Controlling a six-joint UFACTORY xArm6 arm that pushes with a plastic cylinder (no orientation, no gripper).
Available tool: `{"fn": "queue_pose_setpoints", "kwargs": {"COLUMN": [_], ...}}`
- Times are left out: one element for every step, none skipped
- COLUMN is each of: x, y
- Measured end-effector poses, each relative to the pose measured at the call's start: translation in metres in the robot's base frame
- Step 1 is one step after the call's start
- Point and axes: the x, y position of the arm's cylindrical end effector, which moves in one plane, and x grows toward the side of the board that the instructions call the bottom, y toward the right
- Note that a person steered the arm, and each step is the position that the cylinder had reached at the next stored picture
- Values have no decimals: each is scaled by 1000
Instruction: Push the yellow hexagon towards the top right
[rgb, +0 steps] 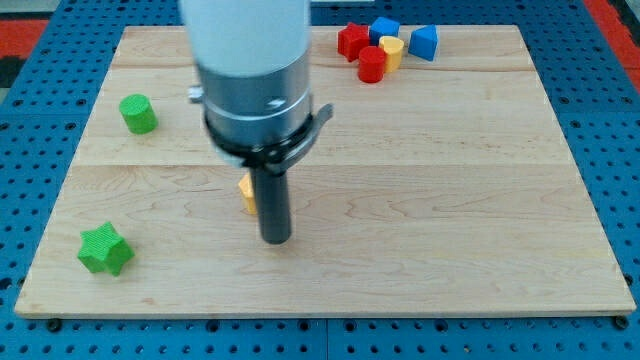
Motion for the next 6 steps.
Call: {"fn": "queue_pose_setpoints", "kwargs": {"x": [-57, -123, -158, -182, -192, -214], "y": [-17, -1, 23, 45, 78, 111]}}
